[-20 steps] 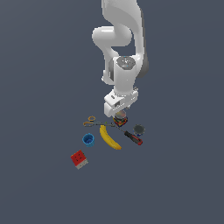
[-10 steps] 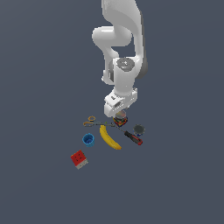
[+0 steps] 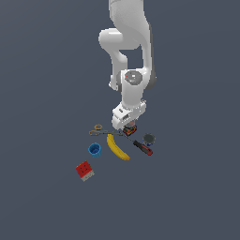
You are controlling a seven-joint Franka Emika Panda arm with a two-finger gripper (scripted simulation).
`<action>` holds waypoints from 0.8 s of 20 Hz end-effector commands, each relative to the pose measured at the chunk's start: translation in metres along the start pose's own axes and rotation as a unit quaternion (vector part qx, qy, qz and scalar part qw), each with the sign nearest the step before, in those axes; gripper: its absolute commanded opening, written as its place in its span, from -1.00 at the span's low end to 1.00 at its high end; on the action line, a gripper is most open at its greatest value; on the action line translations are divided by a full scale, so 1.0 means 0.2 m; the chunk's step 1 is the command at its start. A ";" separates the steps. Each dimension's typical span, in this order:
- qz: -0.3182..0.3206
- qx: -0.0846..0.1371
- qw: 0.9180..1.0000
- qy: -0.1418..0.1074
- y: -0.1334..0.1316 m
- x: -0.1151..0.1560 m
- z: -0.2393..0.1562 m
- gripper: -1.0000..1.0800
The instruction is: Pick up a designated object from a clutter of objects.
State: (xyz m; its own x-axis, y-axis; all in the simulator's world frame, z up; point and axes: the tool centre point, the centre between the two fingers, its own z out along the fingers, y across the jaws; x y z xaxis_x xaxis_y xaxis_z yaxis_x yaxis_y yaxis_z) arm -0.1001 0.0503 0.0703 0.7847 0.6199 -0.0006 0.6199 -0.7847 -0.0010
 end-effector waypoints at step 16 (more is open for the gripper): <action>0.000 -0.001 1.000 0.001 0.00 0.00 0.05 -1.00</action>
State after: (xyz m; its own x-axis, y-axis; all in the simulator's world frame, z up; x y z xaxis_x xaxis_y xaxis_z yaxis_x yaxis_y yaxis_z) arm -0.0997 0.0495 0.0608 0.7848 0.6197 0.0013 0.6197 -0.7848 0.0010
